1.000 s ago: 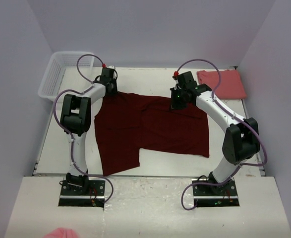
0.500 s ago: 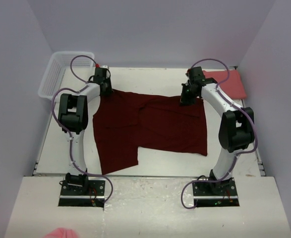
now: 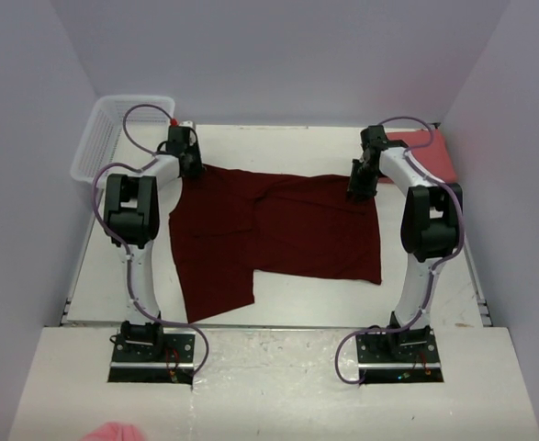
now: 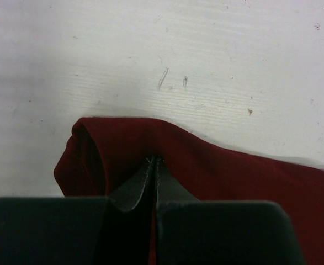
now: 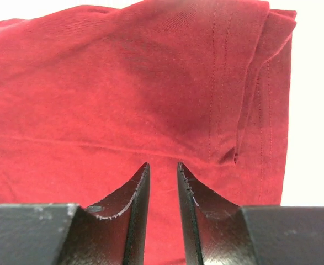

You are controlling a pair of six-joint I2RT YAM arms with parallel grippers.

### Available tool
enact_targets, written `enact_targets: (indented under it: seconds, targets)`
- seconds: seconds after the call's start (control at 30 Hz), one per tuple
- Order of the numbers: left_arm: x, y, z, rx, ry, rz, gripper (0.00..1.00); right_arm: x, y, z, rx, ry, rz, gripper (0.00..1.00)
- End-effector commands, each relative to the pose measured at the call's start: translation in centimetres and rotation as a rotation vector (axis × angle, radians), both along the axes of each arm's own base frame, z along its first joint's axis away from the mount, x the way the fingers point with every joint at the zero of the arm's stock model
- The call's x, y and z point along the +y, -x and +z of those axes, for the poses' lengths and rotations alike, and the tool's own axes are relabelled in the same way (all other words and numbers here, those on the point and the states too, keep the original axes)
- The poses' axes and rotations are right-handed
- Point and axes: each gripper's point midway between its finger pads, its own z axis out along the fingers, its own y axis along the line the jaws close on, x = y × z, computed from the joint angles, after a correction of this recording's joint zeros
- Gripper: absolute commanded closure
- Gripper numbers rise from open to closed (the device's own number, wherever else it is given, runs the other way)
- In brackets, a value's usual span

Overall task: Fold and stack the t-shirts
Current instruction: Fold the flattened tshirt in 1/3 of the way

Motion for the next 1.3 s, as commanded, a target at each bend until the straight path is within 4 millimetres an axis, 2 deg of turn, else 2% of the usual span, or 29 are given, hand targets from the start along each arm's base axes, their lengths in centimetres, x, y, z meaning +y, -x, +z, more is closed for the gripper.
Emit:
enact_targets:
  seconds: [0.0, 0.07, 0.13, 0.17, 0.2, 0.23, 0.27, 0.33, 0.37, 0.43, 0.47, 0.53, 0.57, 0.6, 0.63, 0.67, 0.7, 0.73, 0.77, 0.87, 0.9, 0.93, 0.97, 1.0, 1.03, 1.07, 1.1, 1.13, 1.27]
  targets:
    - [-0.4, 1.6, -0.3, 0.037, 0.047, -0.021, 1.00, -0.7, -0.6, 0.4, 0.002, 0.018, -0.010, 0.72]
    - [-1.1, 1.7, 1.1, 0.009, 0.065, -0.042, 1.00, -1.2, -0.4, 0.0, 0.016, 0.022, -0.020, 0.71]
    - [-2.0, 1.4, 3.7, -0.052, 0.082, -0.068, 0.97, -1.2, -0.6, 0.3, -0.009, 0.009, -0.019, 0.67]
    - [-2.9, 1.5, 4.5, -0.065, 0.079, -0.083, 0.93, -1.2, -0.4, 0.8, -0.024, 0.008, -0.023, 0.65]
    - [-3.6, 1.4, 6.5, -0.106, 0.081, -0.103, 0.88, -1.3, -0.8, 1.2, -0.050, 0.005, -0.028, 0.62]
    - [-4.4, 1.3, 7.5, -0.128, 0.081, -0.124, 0.77, -1.2, -0.9, 1.6, -0.066, -0.002, -0.031, 0.61]
    - [-6.3, 1.6, 8.8, -0.152, 0.079, -0.158, 0.73, -1.2, -0.8, 1.9, -0.075, -0.007, -0.031, 0.59]
    - [-8.0, 1.9, 11.8, -0.211, 0.055, -0.192, 0.60, -1.3, -1.1, 3.8, -0.134, -0.011, -0.037, 0.57]
    - [-9.8, 2.2, 13.2, -0.241, 0.031, -0.207, 0.56, -1.4, -1.0, 4.1, -0.147, -0.011, -0.040, 0.56]
    - [-12.0, 3.0, 15.7, -0.288, 0.018, -0.250, 0.43, -1.7, -1.0, 6.2, -0.200, -0.012, -0.055, 0.56]
    - [-14.0, 3.5, 17.0, -0.314, 0.007, -0.274, 0.42, -1.9, -0.9, 6.7, -0.211, -0.012, -0.065, 0.55]
    - [-16.2, 4.4, 18.5, -0.343, 0.010, -0.311, 0.42, -3.3, -0.7, 9.2, -0.275, 0.011, -0.129, 0.55]
    - [-18.5, 5.4, 18.8, -0.352, 0.007, -0.355, 0.42, -4.7, -0.2, 9.7, -0.290, 0.046, -0.175, 0.55]
    - [-19.7, 5.9, 18.7, -0.354, 0.004, -0.379, 0.44, -5.2, 0.0, 12.1, -0.359, 0.044, -0.208, 0.55]
    - [-21.0, 6.5, 18.5, -0.354, 0.005, -0.406, 0.45, -5.8, 0.4, 13.1, -0.386, 0.050, -0.232, 0.56]
    - [-23.5, 7.8, 18.1, -0.350, 0.012, -0.458, 0.46, -6.4, 0.9, 13.8, -0.405, 0.061, -0.256, 0.56]
    - [-24.8, 8.3, 17.0, -0.331, 0.012, -0.485, 0.48, -7.3, 1.3, 14.9, -0.436, 0.083, -0.290, 0.58]
    - [-26.4, 9.1, 16.5, -0.326, 0.022, -0.519, 0.54, -7.6, 1.6, 16.0, -0.468, 0.086, -0.306, 0.59]
    - [-28.9, 10.7, 15.2, -0.308, 0.028, -0.575, 0.56, -7.7, 2.5, 17.9, -0.521, 0.082, -0.308, 0.65]
    - [-33.5, 13.1, 14.1, -0.310, 0.031, -0.669, 0.58, -7.7, 4.0, 21.0, -0.601, 0.074, -0.297, 0.76]
    - [-34.5, 13.4, 13.1, -0.298, 0.026, -0.683, 0.58, -7.6, 4.5, 21.5, -0.607, 0.073, -0.291, 0.93]
    - [-35.4, 13.9, 12.8, -0.300, 0.024, -0.701, 0.59, -7.6, 4.8, 21.9, -0.617, 0.070, -0.285, 0.99]
    - [-37.1, 14.7, 13.3, -0.318, 0.033, -0.729, 0.59, -7.4, 5.4, 22.6, -0.635, 0.062, -0.278, 1.00]
    - [-38.0, 14.9, 12.1, -0.308, 0.017, -0.753, 0.59, -7.2, 5.7, 22.8, -0.639, 0.054, -0.267, 1.00]
    - [-39.3, 14.8, 12.9, -0.335, 0.024, -0.776, 0.57, -7.0, 5.9, 22.9, -0.641, 0.046, -0.258, 1.00]
    - [-40.5, 15.4, 11.5, -0.325, 0.003, -0.812, 0.56, -6.4, 6.2, 22.9, -0.644, 0.023, -0.234, 1.00]
    - [-41.3, 15.5, 11.3, -0.336, 0.001, -0.829, 0.54, -6.1, 6.3, 22.9, -0.643, 0.010, -0.216, 1.00]
    - [-42.6, 15.9, 11.8, -0.364, 0.001, -0.855, 0.53, -5.8, 6.5, 22.6, -0.634, -0.003, -0.206, 1.00]
    - [-45.2, 15.9, 11.1, -0.430, -0.021, -0.922, 0.52, -5.1, 7.0, 21.9, -0.619, -0.033, -0.178, 1.00]
